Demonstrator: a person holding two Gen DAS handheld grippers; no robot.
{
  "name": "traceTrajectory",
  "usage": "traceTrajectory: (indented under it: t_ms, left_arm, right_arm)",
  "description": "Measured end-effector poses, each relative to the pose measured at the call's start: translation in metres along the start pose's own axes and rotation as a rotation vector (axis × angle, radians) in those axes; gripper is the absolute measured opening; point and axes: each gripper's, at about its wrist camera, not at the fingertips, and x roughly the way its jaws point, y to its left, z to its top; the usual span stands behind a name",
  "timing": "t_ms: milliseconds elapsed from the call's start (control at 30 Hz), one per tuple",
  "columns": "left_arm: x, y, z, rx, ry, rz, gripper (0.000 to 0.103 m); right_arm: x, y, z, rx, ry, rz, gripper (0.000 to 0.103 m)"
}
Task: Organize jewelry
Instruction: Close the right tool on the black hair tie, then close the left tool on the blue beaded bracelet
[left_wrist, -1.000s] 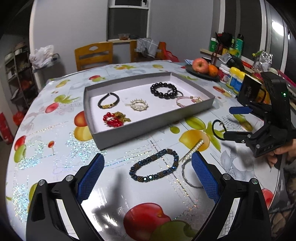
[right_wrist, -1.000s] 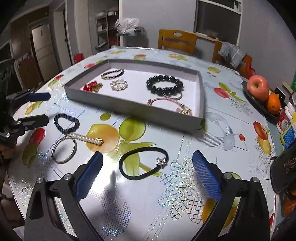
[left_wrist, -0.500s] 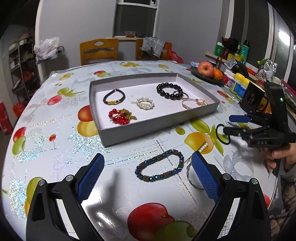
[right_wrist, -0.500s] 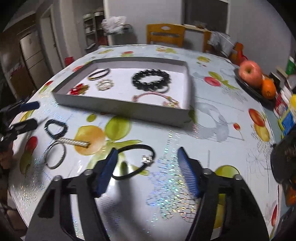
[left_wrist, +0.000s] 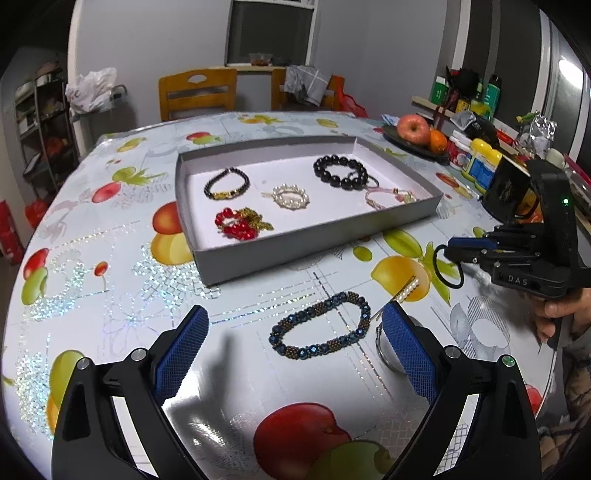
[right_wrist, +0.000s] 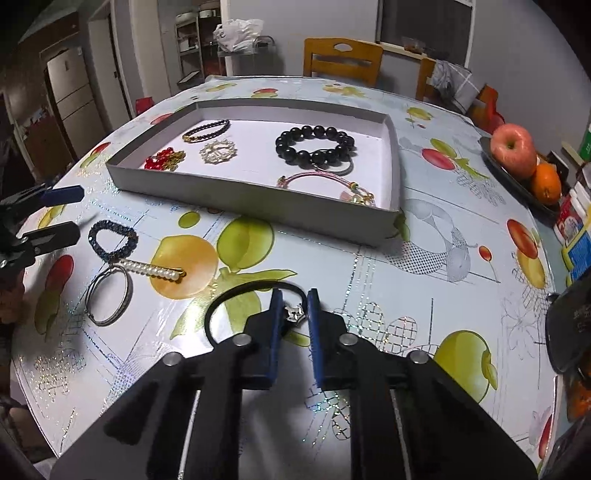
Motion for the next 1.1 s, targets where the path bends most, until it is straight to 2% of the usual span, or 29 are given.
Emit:
traceTrajectory:
  t_ms: [167, 233, 300, 600, 867, 1000, 1067, 1100]
  left_arm:
    - [0.003, -0.002, -0.001, 0.008, 0.013, -0.016, 0.091]
    - [0.004, -0.003, 0.000, 0.011, 0.030, -0.020, 0.075]
    - [0.007, 0.000, 0.001, -0.003, 0.048, -0.029, 0.069]
    - [0.023, 0.003, 0.004, 0.006, 0.118, 0.012, 0.068]
    - [0.030, -0.009, 0.004, 0.089, 0.126, 0.073, 0.068]
    - [0.032, -0.009, 0.005, 0.097, 0.127, 0.073, 0.068]
    - [0.031, -0.010, 0.005, 0.103, 0.125, 0.065, 0.065]
    - [0.031, -0.011, 0.005, 0.108, 0.123, 0.060, 0.057]
  right_arm:
    - [-0.001, 0.004, 0.000, -0.021, 0.000, 0.028, 0.013]
    - [-0.001, 0.008, 0.000, -0.042, 0.000, 0.029, 0.013]
    - [0.000, 0.008, 0.000, -0.045, -0.001, 0.026, 0.013]
    - [0.000, 0.009, 0.000, -0.039, -0.001, 0.032, 0.013]
    - [0.000, 0.006, 0.000, -0.025, 0.000, 0.049, 0.013]
    - [0.000, 0.005, 0.000, -0.020, 0.001, 0.054, 0.014]
    - [0.000, 0.005, 0.000, -0.020, 0.001, 0.054, 0.014]
    - [0.001, 0.004, 0.000, -0.019, 0.001, 0.056, 0.014]
